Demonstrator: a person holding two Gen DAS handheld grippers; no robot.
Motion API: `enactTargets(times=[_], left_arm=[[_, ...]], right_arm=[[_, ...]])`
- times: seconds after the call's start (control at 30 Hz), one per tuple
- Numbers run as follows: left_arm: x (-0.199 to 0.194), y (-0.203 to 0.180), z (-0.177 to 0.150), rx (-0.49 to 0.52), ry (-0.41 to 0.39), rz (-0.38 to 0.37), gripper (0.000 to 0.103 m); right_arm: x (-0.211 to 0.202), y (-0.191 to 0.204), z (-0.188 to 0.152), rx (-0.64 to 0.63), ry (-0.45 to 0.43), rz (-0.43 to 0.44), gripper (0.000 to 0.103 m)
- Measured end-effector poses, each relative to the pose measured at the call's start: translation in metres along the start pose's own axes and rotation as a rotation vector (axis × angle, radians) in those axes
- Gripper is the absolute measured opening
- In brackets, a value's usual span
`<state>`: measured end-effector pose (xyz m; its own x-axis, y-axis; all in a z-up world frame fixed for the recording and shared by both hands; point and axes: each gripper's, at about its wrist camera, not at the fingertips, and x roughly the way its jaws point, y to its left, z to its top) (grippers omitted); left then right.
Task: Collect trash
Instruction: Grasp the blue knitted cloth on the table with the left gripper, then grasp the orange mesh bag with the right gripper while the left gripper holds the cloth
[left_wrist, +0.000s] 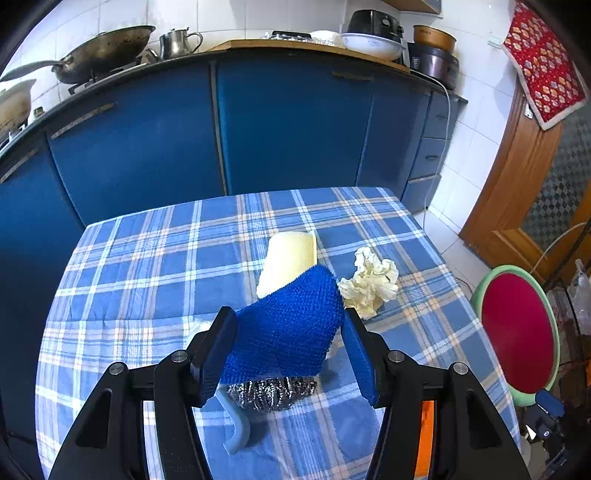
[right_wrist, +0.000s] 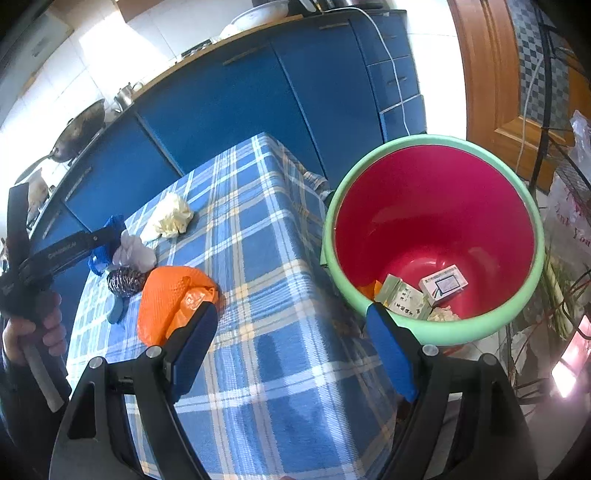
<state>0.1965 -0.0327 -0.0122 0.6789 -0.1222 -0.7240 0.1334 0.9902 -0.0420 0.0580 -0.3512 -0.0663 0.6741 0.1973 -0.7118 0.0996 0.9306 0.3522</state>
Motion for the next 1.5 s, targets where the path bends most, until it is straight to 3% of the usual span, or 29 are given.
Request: enactTargets(times=[0.03, 0.1, 0.17, 0.2, 0.77, 1.2, 1.5], left_arm=[[0.0, 0.0, -0.001, -0.001, -0.002, -0.003, 0.056], [0.003, 0.002, -0.002, -0.005, 0.007, -0.014, 0.033], [0.004, 0.006, -0.004, -0.013, 0.014, -0.023, 0.02], [0.003, 0.006, -0.004, -0.015, 0.01, -0.027, 0.019], [-0.081, 0.015, -0.003, -0.055, -0.172, -0.125, 0.017], [-0.083, 0.021, -0.039, -0.047, -0.127, -0.076, 0.017], [-0.065, 0.035, -0.063, -0.086, -0.052, -0.063, 0.017]], right_arm=[[0.001, 0.002, 0.0, -0.003, 0.001, 0.002, 0.083], [0.002, 0.005, 0.0, -0.011, 0.002, 0.006, 0.083], [0.004, 0.008, 0.0, -0.02, 0.004, 0.01, 0.083], [0.005, 0.01, 0.0, -0.022, 0.005, 0.014, 0.083], [0.022, 0.041, 0.002, -0.079, 0.043, 0.07, 0.083], [0.047, 0.073, 0.002, -0.124, 0.081, 0.114, 0.083], [0.063, 0.091, -0.006, -0.173, 0.094, 0.093, 0.074]])
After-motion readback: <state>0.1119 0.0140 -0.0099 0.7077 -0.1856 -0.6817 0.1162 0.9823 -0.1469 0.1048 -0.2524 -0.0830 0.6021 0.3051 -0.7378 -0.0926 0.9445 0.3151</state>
